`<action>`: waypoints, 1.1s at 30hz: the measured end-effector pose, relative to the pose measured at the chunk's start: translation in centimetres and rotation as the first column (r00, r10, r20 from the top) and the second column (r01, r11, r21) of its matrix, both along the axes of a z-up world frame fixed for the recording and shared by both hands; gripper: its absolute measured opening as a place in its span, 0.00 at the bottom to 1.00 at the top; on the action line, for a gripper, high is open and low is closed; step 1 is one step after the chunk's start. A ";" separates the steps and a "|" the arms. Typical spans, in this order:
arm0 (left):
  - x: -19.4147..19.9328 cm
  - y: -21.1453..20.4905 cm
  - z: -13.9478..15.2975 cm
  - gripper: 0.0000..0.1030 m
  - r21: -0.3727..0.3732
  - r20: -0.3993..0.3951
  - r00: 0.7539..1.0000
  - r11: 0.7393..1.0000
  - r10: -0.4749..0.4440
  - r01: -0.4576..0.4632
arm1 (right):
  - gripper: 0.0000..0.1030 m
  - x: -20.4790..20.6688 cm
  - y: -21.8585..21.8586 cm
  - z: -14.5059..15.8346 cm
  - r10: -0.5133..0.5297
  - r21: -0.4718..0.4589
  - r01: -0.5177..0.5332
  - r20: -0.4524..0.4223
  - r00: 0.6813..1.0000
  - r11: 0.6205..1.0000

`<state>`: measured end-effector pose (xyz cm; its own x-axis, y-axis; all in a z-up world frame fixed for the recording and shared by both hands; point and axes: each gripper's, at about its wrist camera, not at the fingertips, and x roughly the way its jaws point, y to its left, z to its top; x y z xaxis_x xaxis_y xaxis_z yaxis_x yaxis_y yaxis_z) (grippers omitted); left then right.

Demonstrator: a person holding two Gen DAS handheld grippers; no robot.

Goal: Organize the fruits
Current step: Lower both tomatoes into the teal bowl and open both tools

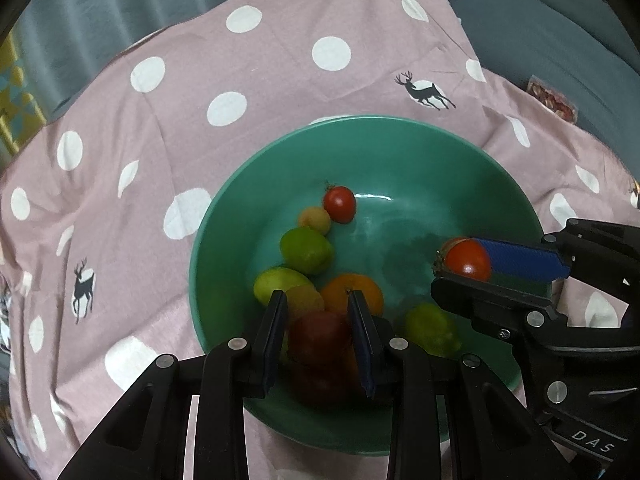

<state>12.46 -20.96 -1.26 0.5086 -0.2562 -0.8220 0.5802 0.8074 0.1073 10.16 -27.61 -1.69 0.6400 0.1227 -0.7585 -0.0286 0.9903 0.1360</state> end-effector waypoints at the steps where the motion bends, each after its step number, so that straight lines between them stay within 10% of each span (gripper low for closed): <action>1: 0.0 -0.1 0.1 0.31 0.002 0.002 1.000 1.000 -0.002 0.002 | 0.29 0.0 0.0 0.1 0.001 -0.002 -0.001 0.000 1.000 1.000; 29: -0.1 -0.5 -0.2 0.31 0.045 -0.006 1.000 0.999 -0.012 0.012 | 0.30 -0.2 -0.4 0.3 -0.026 -0.001 0.026 0.001 1.000 1.000; 33: -0.2 -0.2 0.1 0.65 0.045 0.010 1.000 0.999 0.011 -0.011 | 0.32 -0.5 -0.8 0.4 -0.038 0.005 0.038 0.009 0.999 0.999</action>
<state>12.26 -21.16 -1.13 0.5191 -0.2134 -0.8276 0.5700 0.8080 0.1492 9.65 -28.38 -1.24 0.6509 0.1017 -0.7523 0.0079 0.9900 0.1407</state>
